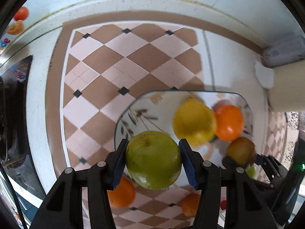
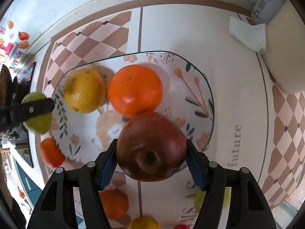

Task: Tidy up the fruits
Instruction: 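Lower both apples onto the white plate and open both tools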

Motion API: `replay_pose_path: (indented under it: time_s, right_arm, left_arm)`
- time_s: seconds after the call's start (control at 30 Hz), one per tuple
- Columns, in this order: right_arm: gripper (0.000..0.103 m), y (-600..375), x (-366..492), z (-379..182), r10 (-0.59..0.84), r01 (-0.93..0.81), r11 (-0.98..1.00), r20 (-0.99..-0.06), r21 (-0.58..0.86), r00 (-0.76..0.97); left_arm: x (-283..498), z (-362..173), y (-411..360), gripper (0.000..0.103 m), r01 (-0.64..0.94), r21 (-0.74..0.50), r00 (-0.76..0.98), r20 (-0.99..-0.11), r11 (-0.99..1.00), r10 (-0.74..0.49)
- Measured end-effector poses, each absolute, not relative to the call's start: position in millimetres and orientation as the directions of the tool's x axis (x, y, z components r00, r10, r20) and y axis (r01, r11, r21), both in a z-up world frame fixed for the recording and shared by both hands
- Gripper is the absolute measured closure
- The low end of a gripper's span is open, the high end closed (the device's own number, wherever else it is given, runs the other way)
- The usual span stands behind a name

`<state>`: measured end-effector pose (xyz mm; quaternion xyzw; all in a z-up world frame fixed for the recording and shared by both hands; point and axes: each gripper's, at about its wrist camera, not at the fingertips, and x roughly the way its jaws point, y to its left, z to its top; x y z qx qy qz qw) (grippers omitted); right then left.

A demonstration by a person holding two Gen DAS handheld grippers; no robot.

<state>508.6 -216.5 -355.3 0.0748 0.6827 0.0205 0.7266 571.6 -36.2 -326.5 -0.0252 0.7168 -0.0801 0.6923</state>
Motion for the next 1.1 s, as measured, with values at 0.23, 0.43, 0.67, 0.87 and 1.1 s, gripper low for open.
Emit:
replay_pose_path:
  time_s: [0.23,0.43,0.67,0.87,1.1]
  right_arm:
    - [0.034,-223,511,-367,0.119,0.074,0.990,-0.992,0.121,0.038]
    - [0.033,-231,515,-371,0.135,0.086,0.987,-0.991,0.136,0.016]
    - [0.019,-225,521,-358,0.124,0.076,0.989,-0.992,0.125,0.016]
    - [0.018,-229,514,-335,0.095,0.074,0.992,-0.994,0.099,0.055]
    - [0.018,-233,490,-306,0.074,0.069,0.994,-0.991,0.082,0.107]
  left_arm:
    - [590,-352,-38,0.052,0.066,-0.138,-0.088,-0.987,0.988,-0.132]
    - [592,-357,-36,0.052,0.041,-0.141,-0.101,-0.986,0.989,-0.136]
    - [601,-335,-25,0.023,0.048,-0.121,-0.037,-0.992,0.992,-0.119]
    - [581,-312,-14,0.017,0.039,-0.093,0.013,-0.996,0.995,-0.093]
    - [527,-288,-7,0.017,0.021,-0.048,0.074,-0.996,0.999,-0.050]
